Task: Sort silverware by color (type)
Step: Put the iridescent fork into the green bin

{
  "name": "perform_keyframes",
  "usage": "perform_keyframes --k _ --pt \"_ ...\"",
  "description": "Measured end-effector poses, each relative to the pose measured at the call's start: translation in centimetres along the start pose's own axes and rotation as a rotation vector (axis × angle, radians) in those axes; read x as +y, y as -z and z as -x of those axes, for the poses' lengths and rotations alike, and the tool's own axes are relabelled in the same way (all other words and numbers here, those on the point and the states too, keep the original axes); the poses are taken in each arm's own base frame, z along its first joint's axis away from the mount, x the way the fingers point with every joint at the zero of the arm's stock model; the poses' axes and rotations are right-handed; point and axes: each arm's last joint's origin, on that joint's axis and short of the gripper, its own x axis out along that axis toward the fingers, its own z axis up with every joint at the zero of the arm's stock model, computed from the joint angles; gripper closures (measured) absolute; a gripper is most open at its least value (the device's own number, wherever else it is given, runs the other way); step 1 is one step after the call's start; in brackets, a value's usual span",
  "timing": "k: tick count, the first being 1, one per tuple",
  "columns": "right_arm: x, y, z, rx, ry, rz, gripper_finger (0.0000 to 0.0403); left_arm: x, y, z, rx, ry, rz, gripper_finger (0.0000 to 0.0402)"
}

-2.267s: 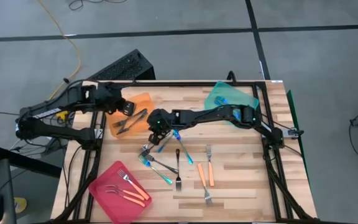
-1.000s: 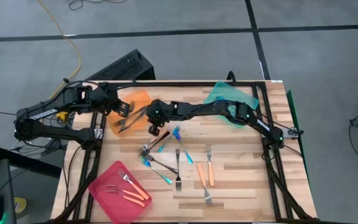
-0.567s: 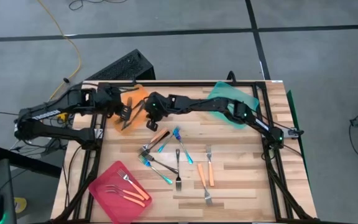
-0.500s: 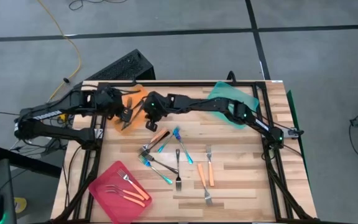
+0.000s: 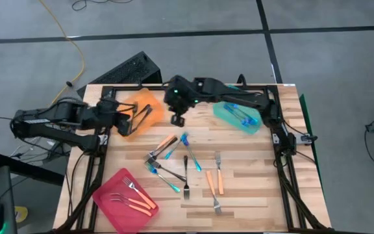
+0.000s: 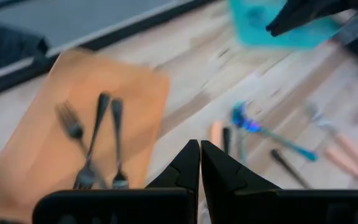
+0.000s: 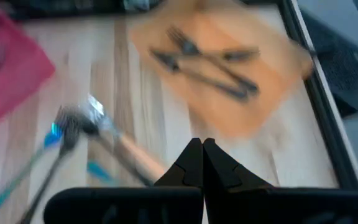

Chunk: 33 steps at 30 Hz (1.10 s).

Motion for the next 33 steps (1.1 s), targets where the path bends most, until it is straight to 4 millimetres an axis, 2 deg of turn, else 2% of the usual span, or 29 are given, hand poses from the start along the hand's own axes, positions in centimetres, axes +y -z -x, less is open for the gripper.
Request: perform_keyframes --k 5,10,17,21,25,29,33 --pt "1.8 1.3 5.0 0.14 0.059 0.036 0.0388 0.5 0.5 2.5 -0.133 0.107 0.006 0.0401" --pt "3.1 4.2 9.0 0.344 0.132 0.049 0.0388 0.6 1.0 3.4 -0.184 0.15 -0.032 0.0401" --pt "6.2 9.5 13.3 0.326 0.195 -0.119 0.0387 0.0 1.4 3.9 -0.18 0.222 -0.125 0.0401" --pt "8.4 13.2 13.6 0.261 0.213 -0.296 0.0376 -0.2 1.6 4.0 -0.174 0.254 -0.134 0.0401" --pt "11.0 16.7 13.0 0.183 0.192 -0.456 0.0371 -0.4 1.7 4.2 -0.17 0.28 -0.148 0.0401" --pt "13.5 19.8 11.1 0.166 0.188 -0.553 0.0379 -1.0 1.6 4.5 -0.178 0.347 -0.192 0.0401" --pt "16.0 22.1 8.7 0.2 0.173 -0.536 0.0379 -1.6 1.3 4.8 -0.197 0.422 -0.239 0.0401"
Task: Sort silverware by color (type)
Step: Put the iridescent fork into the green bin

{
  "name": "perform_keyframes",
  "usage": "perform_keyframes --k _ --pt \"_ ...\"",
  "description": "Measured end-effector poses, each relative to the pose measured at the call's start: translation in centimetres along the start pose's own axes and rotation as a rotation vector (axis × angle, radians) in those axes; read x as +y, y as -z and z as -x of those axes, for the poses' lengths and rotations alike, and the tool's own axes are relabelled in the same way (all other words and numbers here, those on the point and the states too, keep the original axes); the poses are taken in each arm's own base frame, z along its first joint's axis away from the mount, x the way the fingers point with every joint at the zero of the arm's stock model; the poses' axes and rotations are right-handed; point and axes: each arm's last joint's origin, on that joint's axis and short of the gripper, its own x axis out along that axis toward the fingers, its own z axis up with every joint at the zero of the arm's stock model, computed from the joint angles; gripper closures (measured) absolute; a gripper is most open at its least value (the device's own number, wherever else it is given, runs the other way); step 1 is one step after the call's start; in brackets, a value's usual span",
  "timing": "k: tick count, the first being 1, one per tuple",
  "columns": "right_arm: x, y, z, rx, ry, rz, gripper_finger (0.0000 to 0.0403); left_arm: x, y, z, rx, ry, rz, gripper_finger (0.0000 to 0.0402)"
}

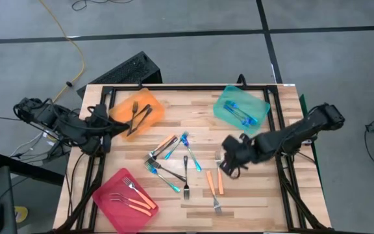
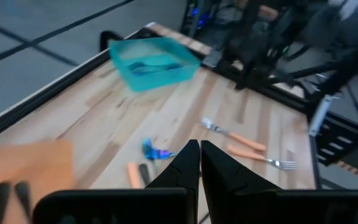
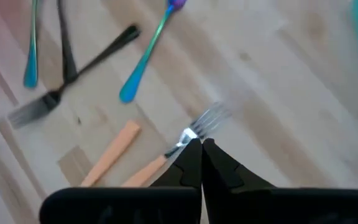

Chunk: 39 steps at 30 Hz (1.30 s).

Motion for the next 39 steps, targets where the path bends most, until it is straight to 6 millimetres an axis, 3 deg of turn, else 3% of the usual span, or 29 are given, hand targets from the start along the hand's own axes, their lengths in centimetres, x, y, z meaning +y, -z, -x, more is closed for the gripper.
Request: perform_keyframes --k 3,8,16,25,31,39 --pt "1.4 1.3 -2.1 -0.006 0.017 0.042 0.0369 -0.3 -0.3 0.0 -0.012 0.041 -0.034 0.0401" --pt "2.7 1.2 -6.3 -0.049 0.091 0.075 0.0355 -0.8 -0.7 0.0 -0.034 0.111 -0.06 0.0401" --pt "3.5 -1.8 -12.2 -0.044 -0.074 0.085 0.0306 -1.2 -1.2 0.1 -0.071 0.161 -0.047 0.0401" --pt "1.4 -5.2 -14.3 -0.145 -0.046 0.033 0.0229 -1.1 0.2 -1.0 -0.039 0.131 -0.036 0.0401" --pt "1.8 -6.5 -16.0 -0.239 -0.06 0.031 0.0228 -0.6 2.6 -2.5 0.023 0.091 0.011 0.0401" --pt "1.9 -6.5 -16.9 -0.267 -0.022 0.02 0.0236 -0.4 3.5 -2.8 0.018 0.121 0.012 0.0401"
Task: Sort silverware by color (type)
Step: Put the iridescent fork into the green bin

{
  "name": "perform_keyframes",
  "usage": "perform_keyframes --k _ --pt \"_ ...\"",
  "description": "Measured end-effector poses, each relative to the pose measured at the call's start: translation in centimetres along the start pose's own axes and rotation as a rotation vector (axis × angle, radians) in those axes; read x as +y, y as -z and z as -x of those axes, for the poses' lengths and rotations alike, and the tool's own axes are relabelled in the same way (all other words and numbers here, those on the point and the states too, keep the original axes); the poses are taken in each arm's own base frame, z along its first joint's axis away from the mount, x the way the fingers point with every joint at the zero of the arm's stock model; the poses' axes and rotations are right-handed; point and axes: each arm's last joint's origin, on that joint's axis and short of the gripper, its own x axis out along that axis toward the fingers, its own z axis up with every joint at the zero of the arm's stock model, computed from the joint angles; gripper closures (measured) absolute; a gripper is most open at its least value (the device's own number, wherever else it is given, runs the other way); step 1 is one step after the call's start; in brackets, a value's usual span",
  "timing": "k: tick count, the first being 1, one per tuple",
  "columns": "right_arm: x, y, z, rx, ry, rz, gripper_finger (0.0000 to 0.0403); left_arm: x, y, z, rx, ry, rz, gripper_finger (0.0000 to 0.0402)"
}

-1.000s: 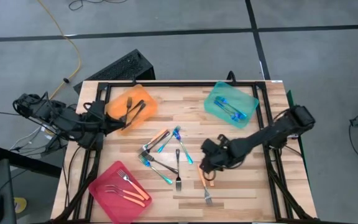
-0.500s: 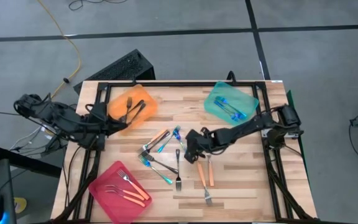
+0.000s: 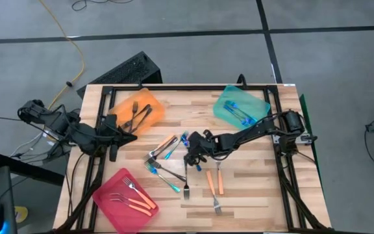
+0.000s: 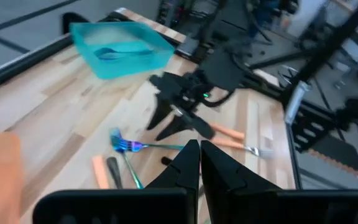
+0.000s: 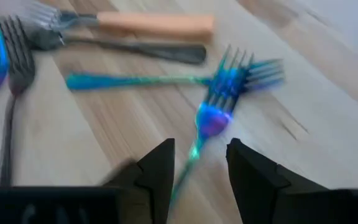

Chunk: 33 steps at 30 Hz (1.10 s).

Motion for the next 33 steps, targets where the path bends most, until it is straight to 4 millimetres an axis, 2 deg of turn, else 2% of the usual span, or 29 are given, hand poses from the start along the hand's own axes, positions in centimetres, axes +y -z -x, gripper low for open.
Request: perform_keyframes --k 4,15,26,33 --pt "0.0 0.4 -0.5 -0.001 0.019 -0.008 0.0236 0.2 0.9 -0.2 -0.038 0.087 -0.034 0.0401" --pt "0.1 0.3 -0.5 -0.026 0.036 -0.014 0.0237 2.8 4.7 -0.6 -0.077 0.084 0.08 0.0401" --pt "0.2 2.6 -2.9 0.042 0.056 -0.011 0.0237 3.7 5.9 -0.6 -0.095 0.102 0.101 0.0402" --pt "0.3 3.2 -3.1 0.061 0.069 -0.068 0.0247 4.1 7.0 -1.1 -0.08 0.094 0.106 0.0401"
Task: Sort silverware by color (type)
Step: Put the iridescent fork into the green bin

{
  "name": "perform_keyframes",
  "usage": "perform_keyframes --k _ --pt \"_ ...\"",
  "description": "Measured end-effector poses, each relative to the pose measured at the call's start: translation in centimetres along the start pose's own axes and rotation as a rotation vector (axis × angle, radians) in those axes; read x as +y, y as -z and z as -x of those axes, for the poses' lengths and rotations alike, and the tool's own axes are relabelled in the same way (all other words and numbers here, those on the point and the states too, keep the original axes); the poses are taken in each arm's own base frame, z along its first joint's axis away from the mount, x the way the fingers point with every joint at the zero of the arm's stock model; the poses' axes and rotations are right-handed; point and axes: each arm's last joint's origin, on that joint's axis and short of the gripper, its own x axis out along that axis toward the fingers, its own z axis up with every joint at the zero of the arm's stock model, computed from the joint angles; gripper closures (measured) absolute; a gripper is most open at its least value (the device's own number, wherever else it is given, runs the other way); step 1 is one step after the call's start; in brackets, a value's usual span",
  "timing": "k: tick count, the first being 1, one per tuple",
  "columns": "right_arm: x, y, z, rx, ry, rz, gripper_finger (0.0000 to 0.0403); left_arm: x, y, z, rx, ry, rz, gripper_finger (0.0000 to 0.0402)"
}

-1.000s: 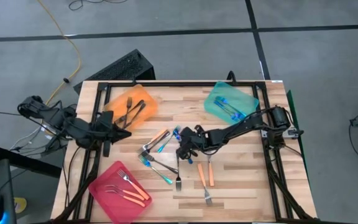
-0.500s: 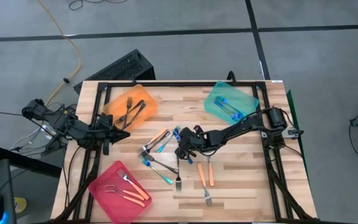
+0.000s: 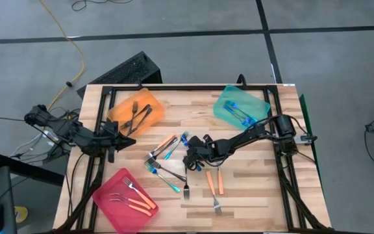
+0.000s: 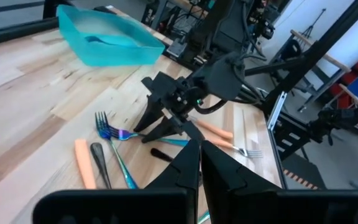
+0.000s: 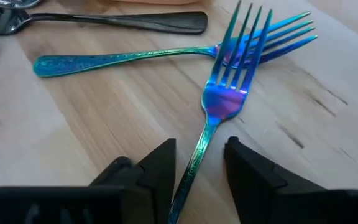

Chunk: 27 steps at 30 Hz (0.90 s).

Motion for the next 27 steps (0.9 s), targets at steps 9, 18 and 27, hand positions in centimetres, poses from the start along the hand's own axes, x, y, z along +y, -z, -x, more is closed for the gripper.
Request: perform_keyframes --k 9,18,27 --pt "-0.1 0.3 -0.1 0.041 -0.008 -0.06 0.0326 0.7 1.4 -0.7 0.005 -0.05 0.025 0.0402" --pt "-0.1 -0.7 1.4 0.06 -0.065 -0.061 0.0372 1.0 1.8 -0.9 -0.003 -0.09 0.023 0.0401" --pt "-1.2 -4.2 4.5 0.014 -0.132 -0.062 0.0372 1.1 1.7 -0.9 -0.028 -0.119 0.032 0.0401"
